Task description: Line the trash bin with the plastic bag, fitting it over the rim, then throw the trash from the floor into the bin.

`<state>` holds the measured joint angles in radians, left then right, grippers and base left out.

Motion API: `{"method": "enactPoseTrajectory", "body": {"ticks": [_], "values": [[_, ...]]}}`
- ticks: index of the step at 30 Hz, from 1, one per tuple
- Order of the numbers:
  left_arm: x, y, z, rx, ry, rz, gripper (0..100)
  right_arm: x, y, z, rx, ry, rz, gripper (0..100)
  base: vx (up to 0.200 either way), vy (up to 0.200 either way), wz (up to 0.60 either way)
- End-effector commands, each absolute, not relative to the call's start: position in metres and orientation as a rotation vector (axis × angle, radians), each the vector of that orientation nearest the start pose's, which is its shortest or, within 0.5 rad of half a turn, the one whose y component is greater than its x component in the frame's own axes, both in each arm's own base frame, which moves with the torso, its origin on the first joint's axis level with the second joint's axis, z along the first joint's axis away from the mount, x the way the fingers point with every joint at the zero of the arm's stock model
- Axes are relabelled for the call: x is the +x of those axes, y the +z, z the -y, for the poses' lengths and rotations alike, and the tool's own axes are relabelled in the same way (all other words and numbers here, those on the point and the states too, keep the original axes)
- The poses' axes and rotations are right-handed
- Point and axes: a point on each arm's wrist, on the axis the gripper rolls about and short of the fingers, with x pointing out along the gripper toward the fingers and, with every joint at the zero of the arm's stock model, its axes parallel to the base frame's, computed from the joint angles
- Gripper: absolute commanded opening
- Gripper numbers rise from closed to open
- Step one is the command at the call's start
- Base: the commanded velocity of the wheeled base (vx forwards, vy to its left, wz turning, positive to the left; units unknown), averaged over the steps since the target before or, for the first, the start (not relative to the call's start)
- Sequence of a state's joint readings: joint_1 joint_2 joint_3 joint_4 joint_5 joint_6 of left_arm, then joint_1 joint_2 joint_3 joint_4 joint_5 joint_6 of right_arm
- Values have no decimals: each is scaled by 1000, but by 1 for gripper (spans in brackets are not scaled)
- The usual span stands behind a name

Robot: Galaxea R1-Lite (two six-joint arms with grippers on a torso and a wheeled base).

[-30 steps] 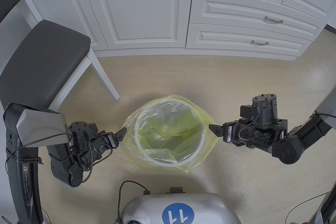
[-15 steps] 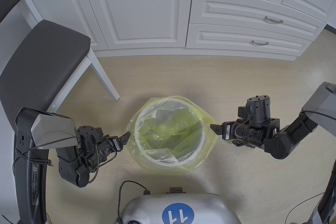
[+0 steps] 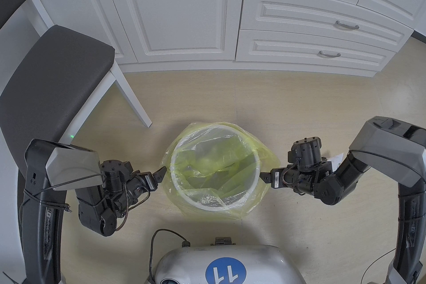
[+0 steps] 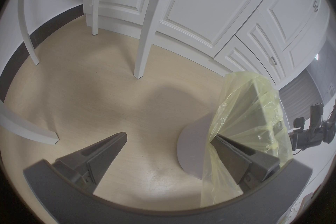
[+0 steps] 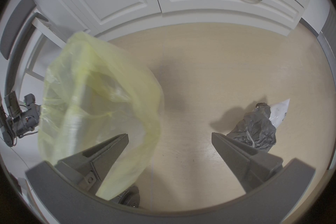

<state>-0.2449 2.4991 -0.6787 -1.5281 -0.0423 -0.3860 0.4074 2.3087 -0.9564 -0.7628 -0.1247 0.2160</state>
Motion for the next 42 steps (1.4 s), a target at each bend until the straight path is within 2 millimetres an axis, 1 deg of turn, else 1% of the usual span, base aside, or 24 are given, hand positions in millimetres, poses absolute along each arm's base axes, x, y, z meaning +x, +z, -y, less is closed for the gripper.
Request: {"method": "enactPoseTrajectory", "body": {"ticks": [1, 2, 4, 8, 9, 15, 18, 21, 22, 26, 27, 28, 29, 31, 32, 33, 35, 38, 42], "values": [[368, -57, 90, -354, -211, -352, 100, 392, -36, -153, 57, 165, -647, 100, 0, 0, 0], [373, -62, 89, -354, -203, -355, 100, 400, -46, -154, 67, 152, -647, 100, 0, 0, 0], [380, -64, 90, -353, -195, -360, 100, 405, -56, -156, 93, 141, -656, 100, 0, 0, 0], [386, -65, 91, -351, -188, -373, 100, 408, -61, -158, 108, 134, -673, 100, 0, 0, 0], [391, -67, 92, -350, -185, -375, 100, 410, -63, -160, 119, 130, -680, 100, 0, 0, 0], [395, -72, 93, -342, -147, -366, 100, 412, -63, -161, 138, 125, -675, 100, 0, 0, 0], [394, -71, 93, -342, -148, -365, 100, 412, -63, -161, 139, 124, -677, 100, 0, 0, 0], [392, -64, 92, -344, -146, -357, 100, 409, -56, -160, 142, 127, -668, 100, 0, 0, 0], [391, -59, 91, -345, -147, -348, 100, 409, -50, -160, 144, 129, -659, 100, 0, 0, 0], [375, -23, 88, -340, -172, -331, 100, 398, -16, -156, 153, 151, -627, 100, 0, 0, 0], [369, -13, 87, -339, -189, -328, 100, 394, -5, -154, 152, 155, -614, 100, 0, 0, 0], [367, -10, 88, -338, -196, -329, 100, 392, -2, -153, 151, 156, -611, 100, 0, 0, 0], [360, 3, 85, -308, -225, -337, 100, 386, 13, -150, 140, 166, -592, 100, 0, 0, 0], [357, 4, 85, -298, -228, -344, 100, 385, 15, -149, 135, 168, -589, 100, 0, 0, 0], [346, 23, 81, -243, -242, -355, 100, 373, 35, -139, 86, 191, -564, 100, 0, 0, 0], [343, 28, 81, -238, -244, -356, 100, 370, 41, -136, 70, 198, -556, 100, 0, 0, 0], [335, 47, 82, -236, -253, -350, 100, 356, 60, -127, 40, 234, -530, 100, 0, 0, 0], [326, 63, 81, -230, -256, -355, 100, 341, 77, -118, 16, 265, -506, 100, 0, 0, 0], [315, 87, 80, -228, -263, -340, 100, 320, 94, -111, -44, 286, -476, 100, 0, 0, 0]]}}
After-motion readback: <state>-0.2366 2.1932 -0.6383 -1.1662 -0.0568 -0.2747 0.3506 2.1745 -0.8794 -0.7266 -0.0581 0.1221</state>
